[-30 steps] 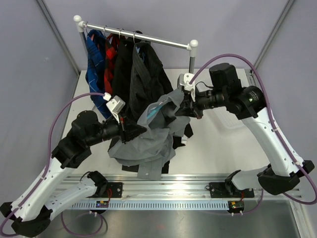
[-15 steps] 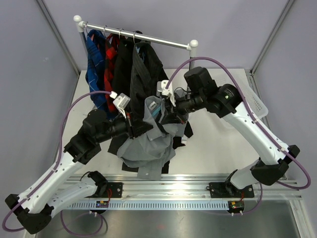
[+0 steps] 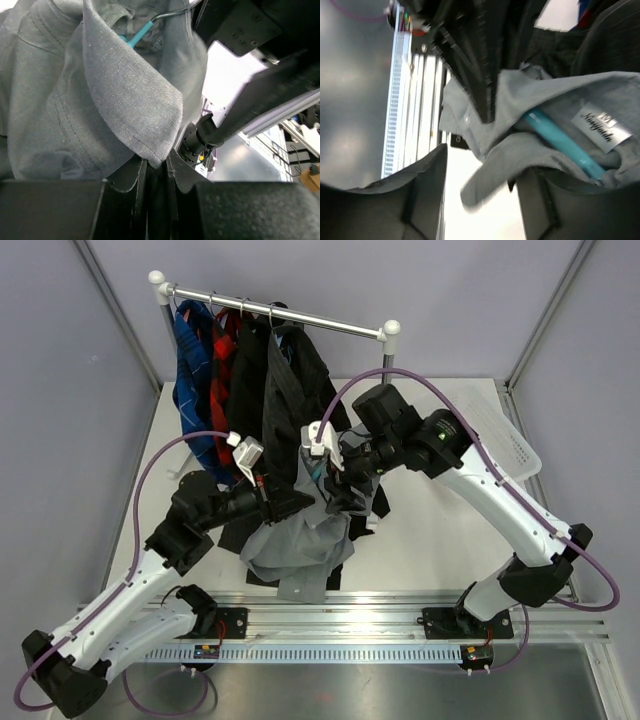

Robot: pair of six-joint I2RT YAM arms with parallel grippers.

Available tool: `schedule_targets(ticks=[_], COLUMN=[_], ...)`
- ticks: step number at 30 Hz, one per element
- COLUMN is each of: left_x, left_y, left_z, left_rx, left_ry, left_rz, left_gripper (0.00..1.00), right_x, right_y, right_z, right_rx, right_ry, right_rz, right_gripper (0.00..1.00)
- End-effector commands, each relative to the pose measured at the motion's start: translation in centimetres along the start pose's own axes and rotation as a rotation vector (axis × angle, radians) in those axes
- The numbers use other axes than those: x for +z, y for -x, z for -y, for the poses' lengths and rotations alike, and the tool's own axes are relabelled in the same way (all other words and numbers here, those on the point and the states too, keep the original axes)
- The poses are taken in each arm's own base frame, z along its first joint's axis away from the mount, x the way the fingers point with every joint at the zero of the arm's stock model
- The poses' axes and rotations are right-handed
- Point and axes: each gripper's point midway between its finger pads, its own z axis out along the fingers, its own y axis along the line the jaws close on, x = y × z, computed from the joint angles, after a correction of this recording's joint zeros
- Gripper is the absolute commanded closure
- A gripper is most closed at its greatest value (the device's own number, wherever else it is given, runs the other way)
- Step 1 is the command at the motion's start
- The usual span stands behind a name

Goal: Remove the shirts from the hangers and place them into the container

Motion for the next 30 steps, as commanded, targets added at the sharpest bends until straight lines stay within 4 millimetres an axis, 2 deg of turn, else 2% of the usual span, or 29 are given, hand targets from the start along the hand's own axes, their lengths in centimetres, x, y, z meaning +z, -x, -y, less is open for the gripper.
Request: schedule_targets(ticks=[1, 2, 3, 5, 6, 8, 13, 18, 23, 25, 27, 28, 30], left_x=[-1.1, -1.1, -1.1, -1.3, -1.3, -1.6, -2.8, -3.6, -4.2, -4.1, -4.5, -4.6, -4.9], left_y=[2.9, 3.0, 2.7, 3.2, 2.8, 3.2, 3.4, 2.8, 1.9, 1.3, 1.6, 1.2, 1.6], left_z=[5.4, 5.6, 5.7, 6.3, 6.1, 6.6, 7.9, 8.9, 9.8, 9.3, 9.9, 9.6, 10.2], left_rx=[0.149, 0.165, 0.148, 0.174, 0.169, 0.188, 0.270, 0.311, 0.314, 0.304, 0.347, 0.329, 0.361], left_ry=[-0.288, -0.317, -0.339, -0.383, -0.391, -0.415, -0.457, -0.495, -0.541, -0.518, -0.523, -0.510, -0.521], left_rz=[0.129, 0.155, 0.152, 0.193, 0.188, 0.215, 0.233, 0.185, 0.098, 0.043, 0.034, 0.005, 0.001], left_gripper=[1.00, 1.00, 1.00, 1.00, 1.00, 1.00, 1.00, 1.00, 1.00, 1.00, 1.00, 1.00, 1.00], right_x=[-2.4, -3.2, -4.6, -6.1, -7.2, -8.5, -9.9, -12.2, -14.1, -14.7, -14.6, -14.3, -13.3], right_y=[-1.5, -1.3, -0.7, -0.2, 0.2, 0.3, -0.2, 0.1, 1.5, 2.3, 2.4, 1.8, 0.0], right_z=[-0.8, -0.8, -1.3, -1.6, -2.2, -2.9, -2.8, -2.0, -0.7, -1.1, -1.6, -2.1, -2.6], right_rx=[-0.121, -0.150, -0.190, -0.259, -0.290, -0.335, -0.354, -0.422, -0.549, -0.582, -0.599, -0.620, -0.641], right_ry=[-0.036, -0.062, -0.089, -0.120, -0.136, -0.150, -0.209, -0.313, -0.390, -0.380, -0.349, -0.303, -0.229], right_rz=[-0.077, -0.075, -0.051, -0.034, -0.015, -0.009, -0.032, -0.058, -0.078, -0.053, -0.047, -0.064, -0.119], right_gripper=[0.32, 0.22, 0.18, 0.07, 0.04, 0.01, 0.01, 0.01, 0.04, 0.06, 0.06, 0.07, 0.10])
